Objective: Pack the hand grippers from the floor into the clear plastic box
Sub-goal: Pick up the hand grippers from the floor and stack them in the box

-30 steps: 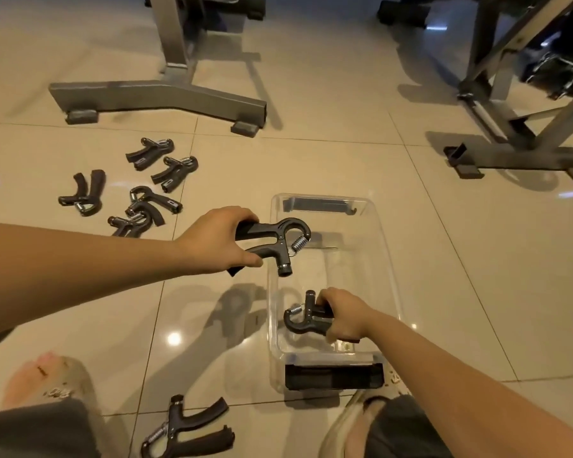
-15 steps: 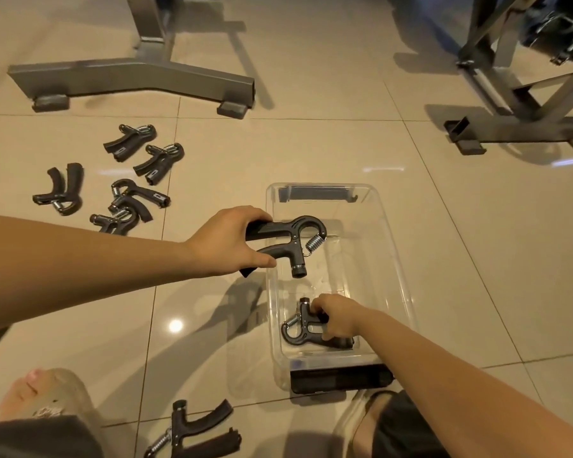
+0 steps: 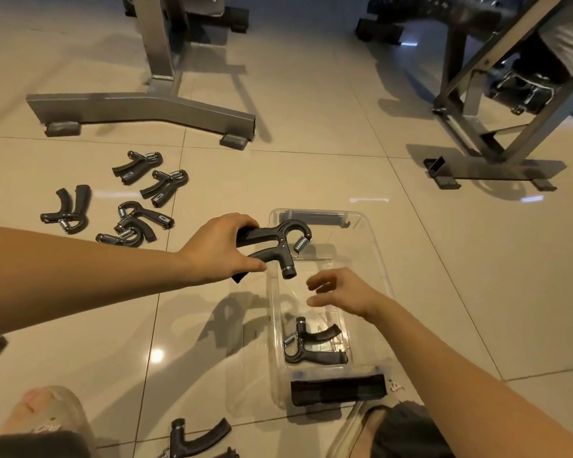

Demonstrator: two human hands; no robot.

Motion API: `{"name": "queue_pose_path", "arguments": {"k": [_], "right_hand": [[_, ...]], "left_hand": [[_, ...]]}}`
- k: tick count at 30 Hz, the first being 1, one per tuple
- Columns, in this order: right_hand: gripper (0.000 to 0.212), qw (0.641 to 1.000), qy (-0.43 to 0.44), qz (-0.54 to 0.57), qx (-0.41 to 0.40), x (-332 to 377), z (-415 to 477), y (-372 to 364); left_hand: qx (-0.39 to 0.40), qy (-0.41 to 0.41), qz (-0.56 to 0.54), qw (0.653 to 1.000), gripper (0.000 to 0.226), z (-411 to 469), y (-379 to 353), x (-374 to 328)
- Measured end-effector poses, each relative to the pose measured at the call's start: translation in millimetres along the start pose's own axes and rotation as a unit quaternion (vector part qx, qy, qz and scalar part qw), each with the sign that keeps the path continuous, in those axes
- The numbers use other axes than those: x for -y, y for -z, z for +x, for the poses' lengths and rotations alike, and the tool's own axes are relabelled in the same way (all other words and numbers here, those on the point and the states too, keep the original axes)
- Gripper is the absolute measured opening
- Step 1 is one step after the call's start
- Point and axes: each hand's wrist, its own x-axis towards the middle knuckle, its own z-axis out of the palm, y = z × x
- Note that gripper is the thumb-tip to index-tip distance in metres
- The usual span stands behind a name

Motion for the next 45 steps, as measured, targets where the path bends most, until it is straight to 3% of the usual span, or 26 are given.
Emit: {"name": "queue_pose_path", "arguments": {"k": [3, 6, 14, 17, 22, 29, 31, 33, 36, 41, 45], "right_hand": [[0.028, 0.983, 0.032, 0.181, -0.028, 52, -14, 14], [0.027, 0.959, 0.049, 0.278, -0.001, 94, -26, 9], [0.018, 0.956, 0.054, 0.285, -0.048, 123, -30, -14], [0.009, 0.956, 0.085, 0.270, -0.075, 122, -30, -11], [0.015, 0.954, 0.102, 0.256, -0.118, 113, -30, 16], [0.012, 0.924, 0.118, 0.308, -0.192, 118, -19, 23], [0.012, 0.929, 0.124, 0.304, -0.170, 117, -18, 23], [0.011, 0.932, 0.126, 0.306, -0.148, 113, -19, 24], [0.013, 0.932, 0.122, 0.318, -0.123, 109, -20, 25], [0.021, 0.945, 0.117, 0.300, -0.053, 114, -24, 25], [0.022, 0.946, 0.114, 0.295, -0.075, 120, -26, 24]], "left_hand": [[-0.034, 0.014, -0.006, 0.999, 0.060, -6, 8, 1], [-0.062, 0.023, -0.012, 0.998, 0.059, -14, 12, 2], [-0.088, -0.003, -0.004, 0.996, 0.062, -27, 27, -5], [-0.038, 0.002, -0.055, 0.998, 0.061, -26, 34, -5], [0.000, 0.031, -0.153, 0.988, 0.026, -18, 53, -3], [0.124, 0.067, -0.269, 0.953, 0.028, -25, 37, -18], [0.097, 0.032, -0.216, 0.971, 0.036, -24, 34, -17], [0.033, -0.051, -0.095, 0.994, 0.055, -20, 37, -12], [-0.003, -0.158, 0.015, 0.987, 0.070, -13, 47, -7], [-0.016, -0.268, 0.125, 0.955, 0.037, -11, 50, -8], [-0.020, -0.292, 0.146, 0.945, 0.028, -13, 53, -11]]}}
